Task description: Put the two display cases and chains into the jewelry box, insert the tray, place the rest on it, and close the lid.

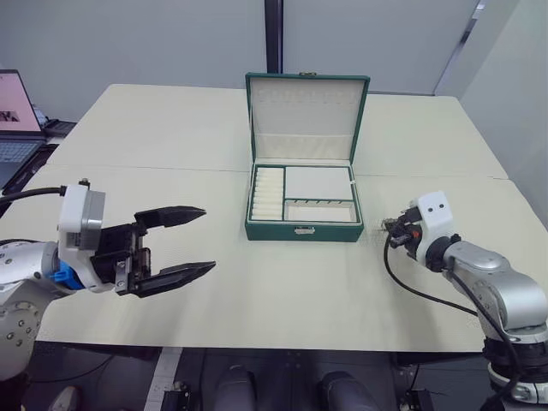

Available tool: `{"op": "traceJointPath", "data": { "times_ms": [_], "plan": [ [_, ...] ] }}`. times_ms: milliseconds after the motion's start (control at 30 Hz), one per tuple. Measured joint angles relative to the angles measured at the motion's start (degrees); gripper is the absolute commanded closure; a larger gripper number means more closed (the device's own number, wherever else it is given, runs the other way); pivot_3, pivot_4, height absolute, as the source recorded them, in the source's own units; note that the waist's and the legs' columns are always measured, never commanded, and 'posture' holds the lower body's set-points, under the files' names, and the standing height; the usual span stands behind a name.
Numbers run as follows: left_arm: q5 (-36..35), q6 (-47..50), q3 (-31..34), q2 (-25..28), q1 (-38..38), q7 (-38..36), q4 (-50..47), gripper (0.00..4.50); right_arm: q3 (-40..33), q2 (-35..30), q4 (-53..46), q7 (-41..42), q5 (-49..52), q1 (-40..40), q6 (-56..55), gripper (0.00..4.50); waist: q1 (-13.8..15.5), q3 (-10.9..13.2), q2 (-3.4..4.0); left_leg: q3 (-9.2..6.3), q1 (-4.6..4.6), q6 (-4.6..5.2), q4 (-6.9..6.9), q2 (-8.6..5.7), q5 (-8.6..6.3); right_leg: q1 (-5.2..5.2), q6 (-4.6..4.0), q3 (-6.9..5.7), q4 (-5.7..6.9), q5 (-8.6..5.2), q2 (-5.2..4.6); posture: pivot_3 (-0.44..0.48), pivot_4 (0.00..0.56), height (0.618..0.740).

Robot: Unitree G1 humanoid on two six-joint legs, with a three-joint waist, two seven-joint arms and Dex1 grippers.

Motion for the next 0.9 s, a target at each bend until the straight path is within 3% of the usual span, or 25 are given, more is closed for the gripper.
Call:
{"op": "traceJointPath", "data": {
  "times_ms": [600,900],
  "plan": [
    [1.1,-0.4,-1.8,-1.0,-0.5,0.1,1.0,0.00,-1.9,-8.2,-4.5,6.2,8.2,-13.8,9.1,4.15,0.0,0.0,0.03,0.01,-0.01,0.01,0.01,0.01,0.00,-0.02,0.00,0.02,-0.01,0.00,0.00,0.000,0.150,0.740],
    [1.1,-0.1,-1.8,-1.2,-1.6,2.0,2.1,0.00,2.0,-8.5,-2.8,10.5,11.4,-19.7,9.2,4.15,0.0,0.0,0.03,0.03,0.00,0.01,0.02,0.01,0.00,-0.02,0.00,0.02,-0.01,0.00,-0.02,0.000,0.150,0.740]
  ]
}}
